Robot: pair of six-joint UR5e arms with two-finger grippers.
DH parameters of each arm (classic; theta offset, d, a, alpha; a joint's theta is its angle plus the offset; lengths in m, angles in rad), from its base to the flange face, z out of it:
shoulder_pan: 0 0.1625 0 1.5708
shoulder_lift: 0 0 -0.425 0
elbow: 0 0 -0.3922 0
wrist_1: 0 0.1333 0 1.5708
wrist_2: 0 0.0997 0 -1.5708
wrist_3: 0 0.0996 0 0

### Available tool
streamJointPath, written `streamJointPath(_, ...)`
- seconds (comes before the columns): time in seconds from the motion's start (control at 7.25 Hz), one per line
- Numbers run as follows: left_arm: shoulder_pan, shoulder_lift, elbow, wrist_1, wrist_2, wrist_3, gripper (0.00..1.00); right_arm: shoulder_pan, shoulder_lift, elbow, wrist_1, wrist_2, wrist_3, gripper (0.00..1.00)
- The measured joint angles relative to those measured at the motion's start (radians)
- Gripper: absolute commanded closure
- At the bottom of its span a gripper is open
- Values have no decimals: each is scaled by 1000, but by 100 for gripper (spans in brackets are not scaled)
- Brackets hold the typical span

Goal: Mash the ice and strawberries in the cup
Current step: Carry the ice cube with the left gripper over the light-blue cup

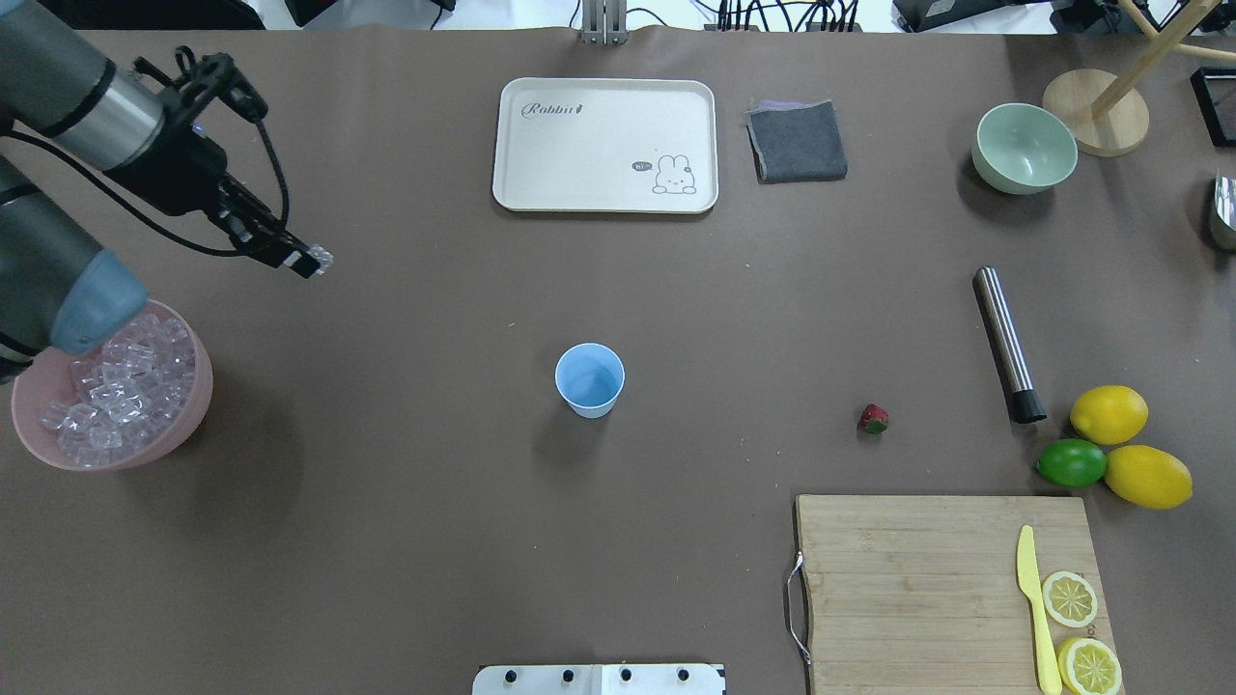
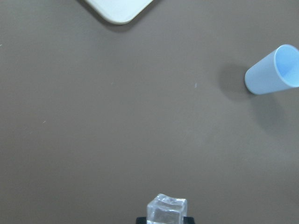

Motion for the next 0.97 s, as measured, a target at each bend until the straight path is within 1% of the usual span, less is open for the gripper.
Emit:
streamJointPath(0.28,79,-79,1,-4,47,-116,100,-1,1,1,0,-1,1,0)
streamJointPath(0.41,127,-111,2,-17,94,-175,100,-1,0,2,0,-1,3,0)
streamJointPath(0.55,180,-134,6,-46,154,-237,100,-1,-2,2,0,-2,5,0)
streamJointPath(0.97,323,-175,48,-194,317,-404,100,-1,-5,4,0,-4,5,0)
